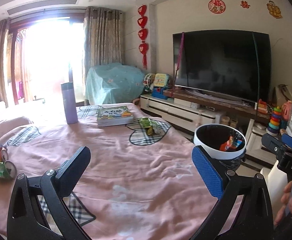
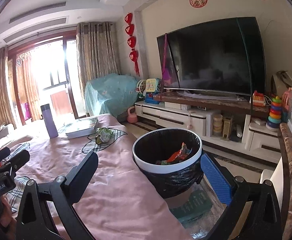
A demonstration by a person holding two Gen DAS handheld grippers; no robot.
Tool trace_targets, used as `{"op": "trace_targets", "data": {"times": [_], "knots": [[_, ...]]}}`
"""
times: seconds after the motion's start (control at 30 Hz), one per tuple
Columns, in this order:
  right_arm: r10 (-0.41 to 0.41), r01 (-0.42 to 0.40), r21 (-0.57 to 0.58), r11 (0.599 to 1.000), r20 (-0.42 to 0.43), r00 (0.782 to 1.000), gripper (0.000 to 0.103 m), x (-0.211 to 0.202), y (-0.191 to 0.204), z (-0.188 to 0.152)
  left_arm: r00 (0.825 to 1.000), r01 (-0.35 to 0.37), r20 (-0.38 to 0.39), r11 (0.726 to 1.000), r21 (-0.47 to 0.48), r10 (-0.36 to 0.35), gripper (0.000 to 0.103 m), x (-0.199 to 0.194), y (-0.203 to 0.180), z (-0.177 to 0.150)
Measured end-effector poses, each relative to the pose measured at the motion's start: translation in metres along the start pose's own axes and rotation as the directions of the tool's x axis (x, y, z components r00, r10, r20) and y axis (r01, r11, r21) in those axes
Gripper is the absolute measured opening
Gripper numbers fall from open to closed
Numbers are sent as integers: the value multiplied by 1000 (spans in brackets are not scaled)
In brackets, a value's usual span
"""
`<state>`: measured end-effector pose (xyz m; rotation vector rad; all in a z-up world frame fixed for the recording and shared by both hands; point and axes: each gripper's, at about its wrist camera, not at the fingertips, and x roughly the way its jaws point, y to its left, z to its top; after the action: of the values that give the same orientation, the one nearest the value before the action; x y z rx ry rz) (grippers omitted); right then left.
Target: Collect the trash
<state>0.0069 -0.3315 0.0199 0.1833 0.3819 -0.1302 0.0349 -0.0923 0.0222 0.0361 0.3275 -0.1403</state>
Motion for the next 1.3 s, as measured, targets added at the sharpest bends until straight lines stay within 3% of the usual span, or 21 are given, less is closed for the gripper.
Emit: {"op": "trace_targets", "data": {"times": [1.3], "knots": [[18, -17, -17, 1000, 27, 999, 103, -10, 4, -1, 1000, -19, 6, 1000, 21, 19, 103, -6, -7, -1]]}}
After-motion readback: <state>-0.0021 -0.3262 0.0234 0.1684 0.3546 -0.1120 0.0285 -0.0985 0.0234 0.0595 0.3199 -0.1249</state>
